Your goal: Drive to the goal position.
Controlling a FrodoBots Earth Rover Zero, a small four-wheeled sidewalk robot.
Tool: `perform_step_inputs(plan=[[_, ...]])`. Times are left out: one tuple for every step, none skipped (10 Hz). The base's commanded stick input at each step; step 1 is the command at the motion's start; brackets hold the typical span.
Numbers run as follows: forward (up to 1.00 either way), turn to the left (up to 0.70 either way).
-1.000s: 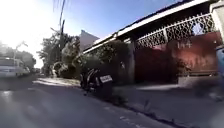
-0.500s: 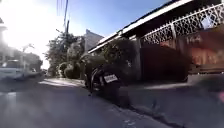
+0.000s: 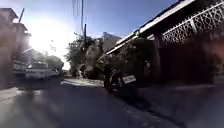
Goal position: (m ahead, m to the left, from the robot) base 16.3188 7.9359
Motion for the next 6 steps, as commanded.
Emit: perform_step_inputs(plan=[[0.0, 0.0], [0.03, 0.0], [0.26, 0.0], [0.51, 0.0], [0.57, 0.0], [0.57, 0.0]])
